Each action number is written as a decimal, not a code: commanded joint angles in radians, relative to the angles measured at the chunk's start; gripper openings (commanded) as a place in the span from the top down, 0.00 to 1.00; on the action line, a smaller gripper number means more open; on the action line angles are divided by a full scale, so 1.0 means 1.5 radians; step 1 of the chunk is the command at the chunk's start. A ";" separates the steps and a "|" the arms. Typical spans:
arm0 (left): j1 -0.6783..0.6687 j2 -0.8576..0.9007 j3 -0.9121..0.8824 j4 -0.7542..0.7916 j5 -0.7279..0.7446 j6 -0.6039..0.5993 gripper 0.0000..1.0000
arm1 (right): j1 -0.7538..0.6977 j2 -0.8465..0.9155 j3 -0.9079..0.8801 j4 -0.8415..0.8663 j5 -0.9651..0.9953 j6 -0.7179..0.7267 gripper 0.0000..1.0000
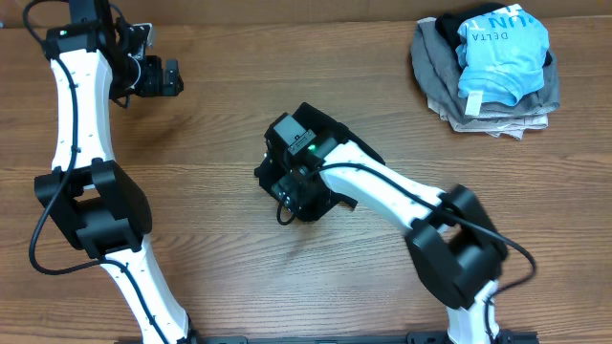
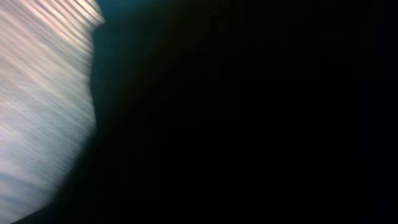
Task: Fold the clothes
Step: 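Lift the black shirt bundle with the right gripper toward the back right, then place the black shirt onto the folded clothes stack with the right gripper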
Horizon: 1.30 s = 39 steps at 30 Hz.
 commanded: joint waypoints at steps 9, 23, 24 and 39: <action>0.001 0.001 0.000 0.002 0.008 -0.003 0.00 | 0.030 0.067 -0.008 0.001 0.106 -0.023 0.16; 0.001 0.001 0.000 0.002 0.008 -0.003 0.00 | 0.021 0.050 0.069 -0.106 0.147 0.156 0.96; 0.001 0.001 0.000 0.002 0.008 -0.003 0.00 | 0.017 0.042 0.091 -0.124 0.152 0.156 0.96; 0.001 0.001 0.000 0.005 0.008 -0.003 0.00 | -0.164 -0.008 0.580 -0.415 0.227 0.112 0.96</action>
